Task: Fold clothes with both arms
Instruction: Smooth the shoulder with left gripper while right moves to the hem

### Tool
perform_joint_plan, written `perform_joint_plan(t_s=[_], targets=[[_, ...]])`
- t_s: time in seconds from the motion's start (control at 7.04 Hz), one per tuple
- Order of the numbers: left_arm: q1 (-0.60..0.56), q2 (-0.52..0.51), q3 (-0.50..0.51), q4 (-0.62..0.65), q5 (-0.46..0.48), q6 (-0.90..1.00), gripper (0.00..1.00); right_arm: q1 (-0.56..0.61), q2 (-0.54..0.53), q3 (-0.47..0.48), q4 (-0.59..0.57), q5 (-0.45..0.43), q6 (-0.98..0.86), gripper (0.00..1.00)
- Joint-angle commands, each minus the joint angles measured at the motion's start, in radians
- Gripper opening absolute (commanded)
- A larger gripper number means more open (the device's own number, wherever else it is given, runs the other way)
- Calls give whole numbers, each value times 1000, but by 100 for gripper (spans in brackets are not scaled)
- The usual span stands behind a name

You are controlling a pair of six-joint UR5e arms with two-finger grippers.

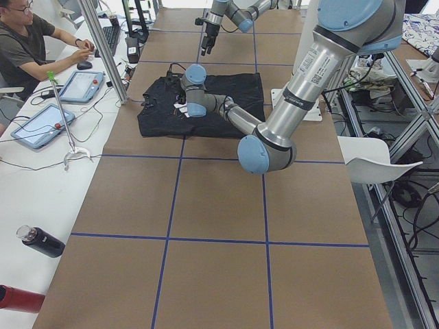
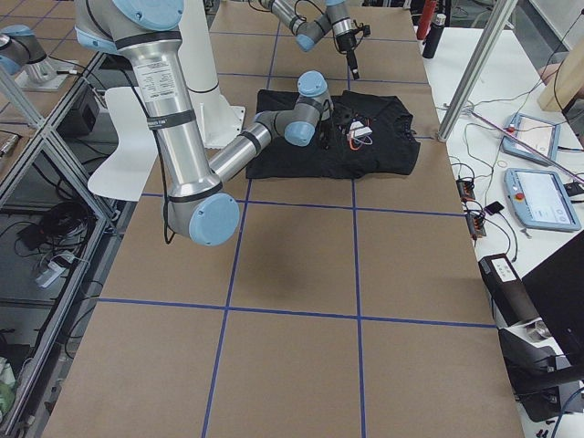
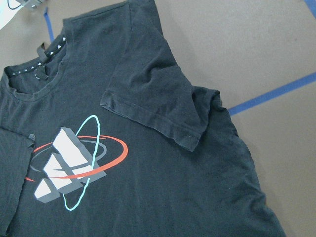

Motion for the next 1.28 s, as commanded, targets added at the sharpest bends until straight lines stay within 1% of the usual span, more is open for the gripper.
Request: perform_joint_plan(t_s=[0.0,0.14,0.28,0.43,0.57,0.71,0.85,0.99,1.14], targets=[[-1,46,-115,106,-8,1,80,-183,-99,129,-59,-163,224,100],[-1,48,-112,111,-8,1,80,-313,-215,214,-59,-289,268,100],[-1,49,-104,112,-8,2,80,-446,-242,227,-60,-444,381,100],[-1,57,-104,112,-8,2,80,-518,-314,231,-48,-498,467,100],[-1,57,-101,112,-8,2,80,-581,-365,256,-50,-541,480,99],[-1,63,-103,112,-9,2,80,-648,-399,251,-54,-610,486,98],[-1,69,-104,111,-9,2,80,-661,-402,251,-54,-609,495,97],[-1,69,-104,111,-9,2,80,-673,-400,216,-51,-618,497,94],[-1,69,-101,111,-9,2,80,-672,-400,213,-51,-625,497,93]])
